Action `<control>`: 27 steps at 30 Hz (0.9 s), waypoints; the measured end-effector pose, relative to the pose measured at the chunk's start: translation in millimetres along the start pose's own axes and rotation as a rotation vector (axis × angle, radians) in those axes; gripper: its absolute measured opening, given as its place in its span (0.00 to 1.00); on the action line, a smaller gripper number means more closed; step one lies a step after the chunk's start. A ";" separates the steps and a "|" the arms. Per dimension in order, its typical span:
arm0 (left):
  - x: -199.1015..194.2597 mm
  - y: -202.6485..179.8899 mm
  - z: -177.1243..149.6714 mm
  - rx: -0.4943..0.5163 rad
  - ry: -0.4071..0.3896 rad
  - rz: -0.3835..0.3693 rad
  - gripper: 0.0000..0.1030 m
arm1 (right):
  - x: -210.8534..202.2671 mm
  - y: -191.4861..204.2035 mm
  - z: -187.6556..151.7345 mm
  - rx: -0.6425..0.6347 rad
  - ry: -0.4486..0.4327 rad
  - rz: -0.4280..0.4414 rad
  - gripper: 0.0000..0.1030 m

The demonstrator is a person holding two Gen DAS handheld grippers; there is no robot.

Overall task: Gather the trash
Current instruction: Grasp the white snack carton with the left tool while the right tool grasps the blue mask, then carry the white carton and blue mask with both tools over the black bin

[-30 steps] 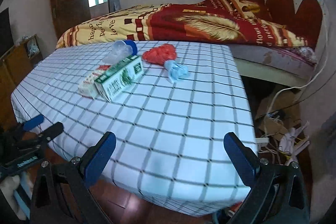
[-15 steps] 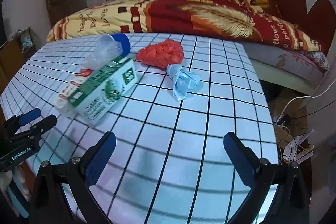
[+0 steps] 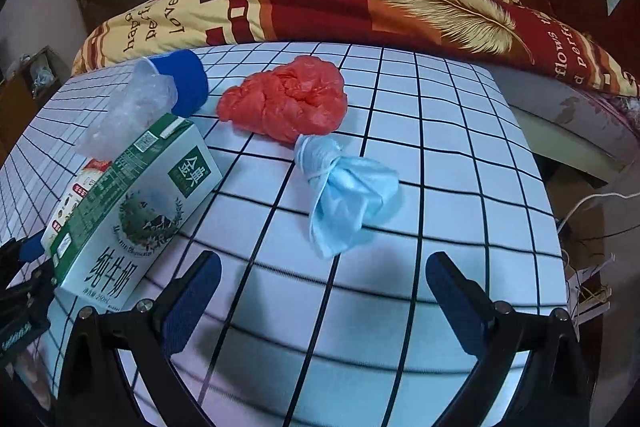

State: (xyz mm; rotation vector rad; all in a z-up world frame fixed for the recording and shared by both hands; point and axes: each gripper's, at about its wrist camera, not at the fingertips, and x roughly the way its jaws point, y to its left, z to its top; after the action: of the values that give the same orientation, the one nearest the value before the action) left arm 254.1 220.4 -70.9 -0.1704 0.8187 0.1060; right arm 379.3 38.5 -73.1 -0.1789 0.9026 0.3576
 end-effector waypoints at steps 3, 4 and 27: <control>4.1 -7.9 3.0 0.014 0.000 0.002 0.53 | 6.4 -4.6 2.7 0.001 0.000 -0.001 1.00; 4.9 -9.6 3.8 0.012 -0.001 -0.001 0.53 | 8.5 -6.8 3.8 0.005 0.001 0.001 1.00; -29.4 -38.8 -17.0 0.049 -0.049 -0.077 0.51 | -38.8 -16.7 -31.7 0.000 -0.052 0.038 0.16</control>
State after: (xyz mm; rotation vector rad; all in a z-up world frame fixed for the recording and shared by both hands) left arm 228.1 178.2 -56.5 -0.1526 0.7646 0.0181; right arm 340.4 4.7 -61.6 -0.1518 0.8555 0.3961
